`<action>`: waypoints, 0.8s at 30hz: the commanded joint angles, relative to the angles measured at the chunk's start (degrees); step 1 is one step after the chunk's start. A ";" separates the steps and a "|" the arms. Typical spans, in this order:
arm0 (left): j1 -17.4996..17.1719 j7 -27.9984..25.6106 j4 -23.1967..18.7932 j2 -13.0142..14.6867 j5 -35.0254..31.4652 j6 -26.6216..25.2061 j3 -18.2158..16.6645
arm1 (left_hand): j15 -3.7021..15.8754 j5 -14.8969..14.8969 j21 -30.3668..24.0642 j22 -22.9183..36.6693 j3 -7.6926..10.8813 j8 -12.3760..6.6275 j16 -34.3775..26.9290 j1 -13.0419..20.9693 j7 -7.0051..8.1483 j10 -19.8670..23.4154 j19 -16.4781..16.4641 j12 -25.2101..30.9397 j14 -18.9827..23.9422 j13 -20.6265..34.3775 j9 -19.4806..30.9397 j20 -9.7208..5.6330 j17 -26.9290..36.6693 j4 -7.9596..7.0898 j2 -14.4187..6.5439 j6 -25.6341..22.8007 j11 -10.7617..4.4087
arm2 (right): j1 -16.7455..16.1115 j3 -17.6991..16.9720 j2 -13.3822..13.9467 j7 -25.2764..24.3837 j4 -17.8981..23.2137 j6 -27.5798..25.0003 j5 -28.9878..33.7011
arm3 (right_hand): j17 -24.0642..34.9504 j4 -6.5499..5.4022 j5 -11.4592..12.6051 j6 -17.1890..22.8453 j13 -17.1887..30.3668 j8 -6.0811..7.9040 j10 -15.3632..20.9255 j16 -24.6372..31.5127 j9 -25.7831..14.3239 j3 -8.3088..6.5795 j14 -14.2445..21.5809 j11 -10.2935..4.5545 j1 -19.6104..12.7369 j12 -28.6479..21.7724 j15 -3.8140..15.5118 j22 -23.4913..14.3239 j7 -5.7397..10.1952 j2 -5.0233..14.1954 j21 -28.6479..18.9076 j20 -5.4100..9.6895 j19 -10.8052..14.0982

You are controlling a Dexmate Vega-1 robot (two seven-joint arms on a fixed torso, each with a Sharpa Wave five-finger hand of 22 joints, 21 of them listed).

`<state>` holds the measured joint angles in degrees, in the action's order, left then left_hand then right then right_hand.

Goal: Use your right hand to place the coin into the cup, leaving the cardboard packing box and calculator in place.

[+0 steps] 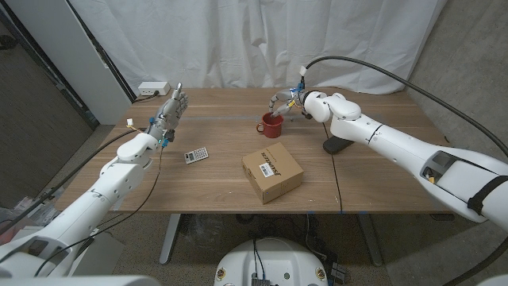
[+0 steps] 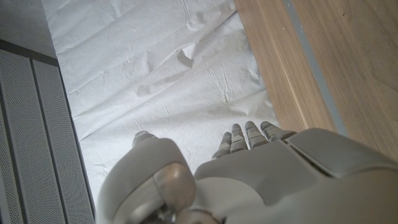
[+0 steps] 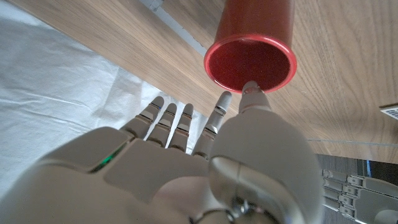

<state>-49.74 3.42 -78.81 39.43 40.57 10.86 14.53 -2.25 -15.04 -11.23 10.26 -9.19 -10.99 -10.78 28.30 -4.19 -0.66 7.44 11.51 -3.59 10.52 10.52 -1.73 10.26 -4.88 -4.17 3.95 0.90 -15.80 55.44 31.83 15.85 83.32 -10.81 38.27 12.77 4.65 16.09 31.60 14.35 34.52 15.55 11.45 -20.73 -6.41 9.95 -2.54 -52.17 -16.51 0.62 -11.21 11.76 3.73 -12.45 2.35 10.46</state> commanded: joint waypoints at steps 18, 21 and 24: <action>-0.11 2.61 0.73 0.82 0.81 1.28 -0.43 | 0.27 0.09 -0.39 0.23 -0.60 -0.29 -0.02 0.33 0.07 0.08 0.64 0.15 0.03 0.29 0.24 -0.02 0.25 -0.09 -0.38 0.07 -0.03 | -3.10 -3.45 2.03 -1.16 9.66 -5.49 1.93 | -0.03 -0.71 -0.52 1.12 -0.01 -0.21 0.21 0.04 0.80 0.06 -0.07 0.48 1.34 -0.07 0.12 -0.15 -0.18 0.66 0.06 -0.14 -0.24; 0.08 3.10 1.04 0.84 0.84 1.41 -0.36 | 0.27 0.09 -0.38 0.23 -0.63 -0.29 -0.01 0.34 0.10 0.13 0.66 0.17 0.02 0.29 0.24 -0.03 0.25 -0.08 -0.39 0.06 0.12 | -3.71 -3.91 2.04 -2.01 10.60 -6.18 2.25 | -0.05 -0.73 -0.56 1.14 -0.02 -0.26 0.21 0.06 0.88 0.06 -0.05 0.50 1.40 -0.08 0.10 -0.15 -0.22 0.69 0.03 -0.14 -0.16; 0.25 3.49 1.47 0.75 0.94 1.53 -0.29 | 0.24 0.09 -0.37 0.23 -0.65 -0.29 -0.01 0.35 0.11 0.13 0.68 0.17 0.02 0.29 0.24 0.02 0.25 -0.09 -0.40 0.05 0.08 | -4.44 -4.52 2.16 -3.03 11.67 -6.84 2.42 | -0.06 -0.78 -0.61 1.24 -0.02 -0.30 0.15 0.08 1.00 0.06 -0.02 0.54 1.53 -0.06 0.14 -0.14 -0.22 0.77 -0.02 -0.12 -0.06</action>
<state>-49.76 5.71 -78.13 40.15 41.25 11.83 14.30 -2.25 -15.04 -11.23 10.26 -9.39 -10.99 -10.78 28.30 -4.19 -0.67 7.43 11.51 -3.59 10.52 10.51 -1.73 10.26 -5.08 -4.17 3.95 0.91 -18.48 52.55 33.50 14.71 91.46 -15.51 39.88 12.78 4.24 15.83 32.29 14.36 34.30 15.26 11.45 -19.66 -6.34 9.90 -2.25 -51.19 -16.52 0.57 -11.22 11.39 4.29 -12.46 2.35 10.47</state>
